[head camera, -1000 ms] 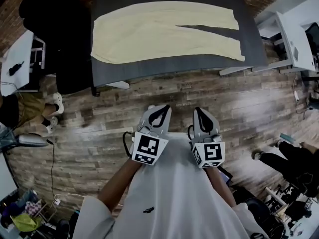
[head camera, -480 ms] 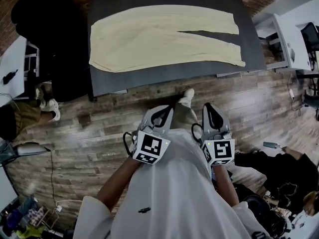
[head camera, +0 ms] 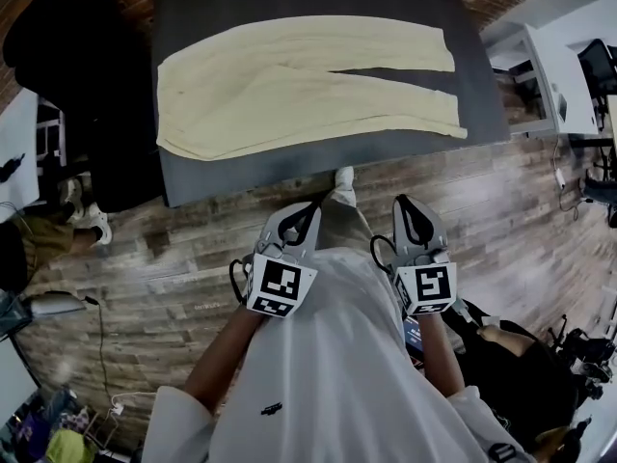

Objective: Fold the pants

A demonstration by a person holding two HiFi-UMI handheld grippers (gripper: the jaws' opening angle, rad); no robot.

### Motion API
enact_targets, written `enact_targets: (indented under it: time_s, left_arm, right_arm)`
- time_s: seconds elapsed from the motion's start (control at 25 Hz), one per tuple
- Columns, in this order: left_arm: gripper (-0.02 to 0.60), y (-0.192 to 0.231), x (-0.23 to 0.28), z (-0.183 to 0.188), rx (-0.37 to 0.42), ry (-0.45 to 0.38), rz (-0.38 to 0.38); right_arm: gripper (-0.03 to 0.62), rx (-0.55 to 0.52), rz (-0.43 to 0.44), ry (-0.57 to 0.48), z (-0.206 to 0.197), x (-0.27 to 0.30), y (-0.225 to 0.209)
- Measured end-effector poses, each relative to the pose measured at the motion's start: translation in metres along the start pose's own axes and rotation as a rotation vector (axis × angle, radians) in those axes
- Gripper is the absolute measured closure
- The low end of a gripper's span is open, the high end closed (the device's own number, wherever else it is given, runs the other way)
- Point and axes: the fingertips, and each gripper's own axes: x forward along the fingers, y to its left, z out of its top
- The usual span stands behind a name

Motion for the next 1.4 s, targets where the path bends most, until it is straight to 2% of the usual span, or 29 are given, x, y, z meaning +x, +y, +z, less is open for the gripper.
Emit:
enact_targets:
  time_s: [0.24, 0.44, 0.72, 0.84, 0.92, 0.96, 1.4]
  left_arm:
    - [0.577, 0.015, 0.045, 0.015, 0.009, 0.052, -0.007]
    - [0.575, 0.023, 0.096, 0.035, 0.037, 0.099, -0.020]
    - [0.575, 0.033, 0.160, 0.049, 0.098, 0.180, -0.024]
    - [0.574, 0.040, 0.186, 0.046, 0.099, 0.218, 0.004]
    - [0.511, 0.041, 0.204, 0.044, 0.084, 0.238, -0.001]
    - [0.502, 0.039, 0.211, 0.041, 0.076, 0.247, -0.008]
    - [0.474, 0.048, 0.271, -0.006, 0.073, 0.384, 0.001]
  right_arm:
    - [0.586, 0.007, 0.015, 0.041, 0.002, 0.034, -0.048]
    - [0.585, -0.056, 0.051, 0.087, 0.000, 0.062, -0.095]
    - [0.548, -0.117, 0.133, 0.172, -0.016, 0.107, -0.156]
    - [0.540, -0.159, 0.178, 0.204, -0.027, 0.126, -0.175]
    - [0.536, -0.185, 0.207, 0.227, -0.037, 0.138, -0.186]
    - [0.533, -0.198, 0.222, 0.239, -0.043, 0.143, -0.191]
    - [0.507, -0.304, 0.397, 0.366, -0.104, 0.175, -0.229]
